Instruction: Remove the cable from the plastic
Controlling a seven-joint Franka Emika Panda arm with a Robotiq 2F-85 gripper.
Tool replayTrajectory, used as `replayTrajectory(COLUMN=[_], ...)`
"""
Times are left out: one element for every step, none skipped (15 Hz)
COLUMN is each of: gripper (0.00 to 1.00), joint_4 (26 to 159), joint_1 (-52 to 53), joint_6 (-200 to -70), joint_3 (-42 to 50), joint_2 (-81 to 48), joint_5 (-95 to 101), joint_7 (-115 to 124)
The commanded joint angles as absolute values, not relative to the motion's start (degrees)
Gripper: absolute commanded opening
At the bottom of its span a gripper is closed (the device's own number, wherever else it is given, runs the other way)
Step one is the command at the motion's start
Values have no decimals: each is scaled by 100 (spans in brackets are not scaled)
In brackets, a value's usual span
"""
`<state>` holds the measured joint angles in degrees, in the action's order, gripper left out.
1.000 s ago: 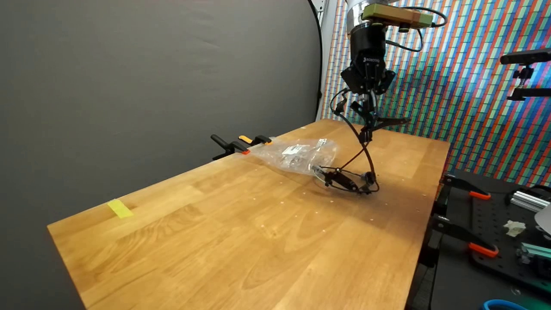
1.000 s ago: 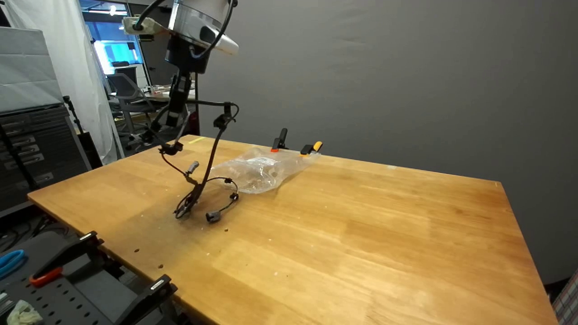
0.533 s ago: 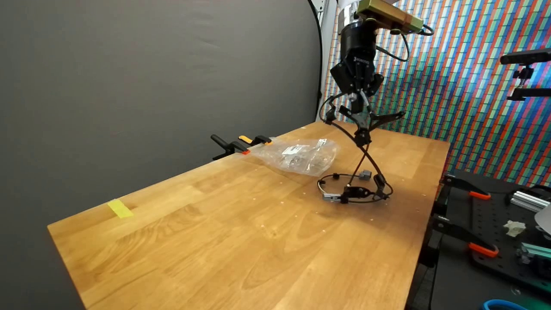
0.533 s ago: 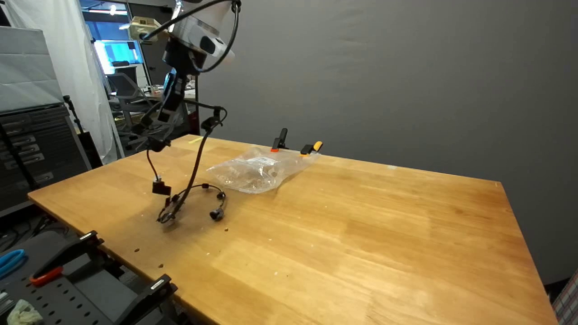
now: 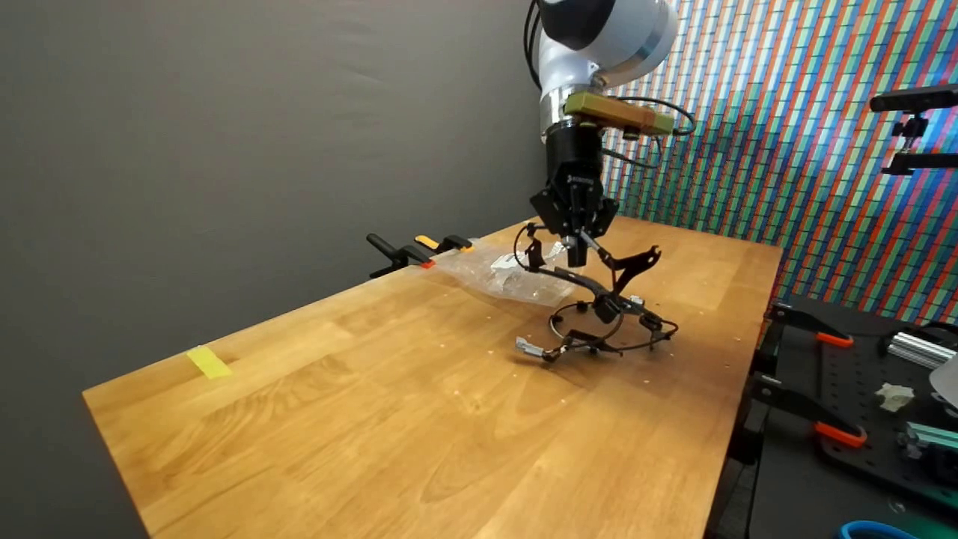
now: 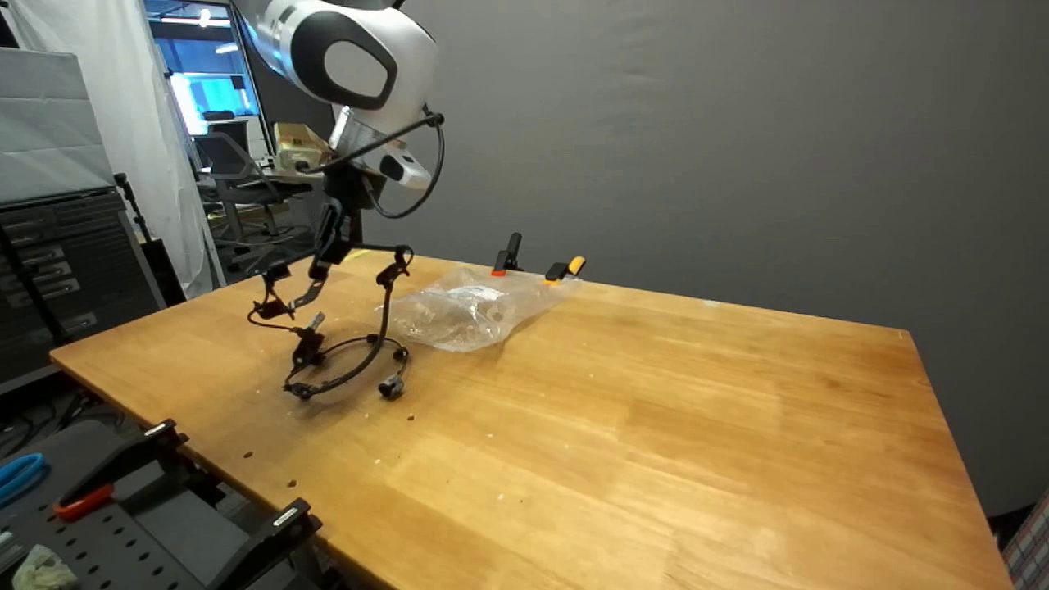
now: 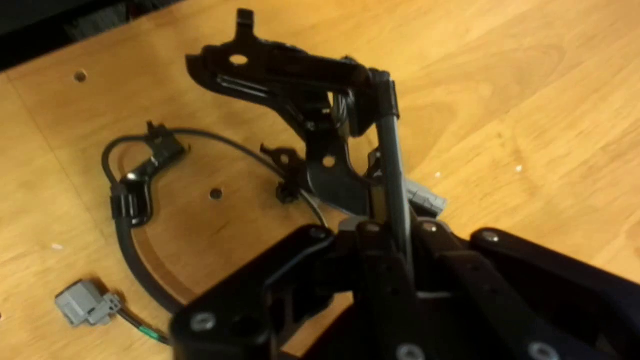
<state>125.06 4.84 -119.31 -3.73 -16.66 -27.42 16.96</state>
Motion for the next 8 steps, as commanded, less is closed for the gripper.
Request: replayTrajectory(gripper=[10,30,37,44,51,60,67,76], joint_4=[12071,12036,12049,12029,12082,12114,12146,12192], joint_1=[663,715,769,824,904,996,1119,1217], joint_6=[-12671,-12917,-13166,-13357,-13545,-13674,-13625,-13622], joint_3=[-274,-237,-194,-150,-78,14,155,263], joint_2=[-2181,-2217,-2180,-2148,-2018,-1890,-1726,-1566], joint_5=[-2254,-2069,-1878,-1689,-1435,-1123,-704,-337], joint_7=[2191,2333,2478,2640,2835,3058,3437,3770])
